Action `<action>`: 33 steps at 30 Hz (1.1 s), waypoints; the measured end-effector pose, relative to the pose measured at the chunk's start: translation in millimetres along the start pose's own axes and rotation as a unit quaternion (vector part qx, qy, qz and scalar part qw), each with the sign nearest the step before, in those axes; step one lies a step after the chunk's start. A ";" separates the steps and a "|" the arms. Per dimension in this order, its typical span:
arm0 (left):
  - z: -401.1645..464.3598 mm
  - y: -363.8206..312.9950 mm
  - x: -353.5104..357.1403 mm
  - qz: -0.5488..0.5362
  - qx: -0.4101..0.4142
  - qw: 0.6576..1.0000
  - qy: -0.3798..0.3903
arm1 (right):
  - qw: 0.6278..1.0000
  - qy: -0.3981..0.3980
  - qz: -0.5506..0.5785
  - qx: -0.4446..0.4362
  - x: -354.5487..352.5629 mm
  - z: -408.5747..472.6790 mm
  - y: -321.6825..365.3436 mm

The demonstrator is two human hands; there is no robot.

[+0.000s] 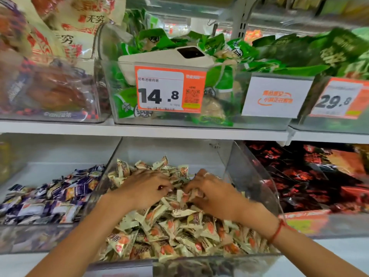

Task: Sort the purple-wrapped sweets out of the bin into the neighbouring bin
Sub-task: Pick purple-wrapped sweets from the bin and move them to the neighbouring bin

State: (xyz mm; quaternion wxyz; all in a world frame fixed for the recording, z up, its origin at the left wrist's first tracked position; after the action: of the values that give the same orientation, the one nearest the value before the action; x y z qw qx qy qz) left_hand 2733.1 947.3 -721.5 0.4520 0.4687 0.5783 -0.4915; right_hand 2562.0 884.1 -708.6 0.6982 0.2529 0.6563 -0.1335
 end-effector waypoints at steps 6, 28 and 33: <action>-9.6 -4.0 0.4 -0.005 0.003 1.000 -0.020 | 0.969 0.023 -0.215 0.122 -18.3 31.0 -32.0; -27.3 -10.8 -6.7 -0.173 -0.019 0.969 -0.175 | 0.975 0.051 0.210 0.051 -23.8 56.8 -35.5; -32.5 -19.9 -19.2 -0.283 -0.056 0.916 -0.278 | 0.929 -0.020 0.370 -0.027 -36.9 35.1 5.4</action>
State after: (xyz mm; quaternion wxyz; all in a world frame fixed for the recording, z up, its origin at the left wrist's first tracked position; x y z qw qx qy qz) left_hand 2714.4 976.1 -696.3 0.4620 0.1036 0.5641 -0.6765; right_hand 2590.8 864.7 -671.0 0.7179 0.4556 0.5055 0.1471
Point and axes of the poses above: each hand's wrist, its own z-axis towards the middle knuckle, its own x-axis out of the palm, y = z × x, the point moved 3 cm from there along z, towards the middle knuckle, and after that the axes turned 3 degrees about -z, right-handed, at the moved point
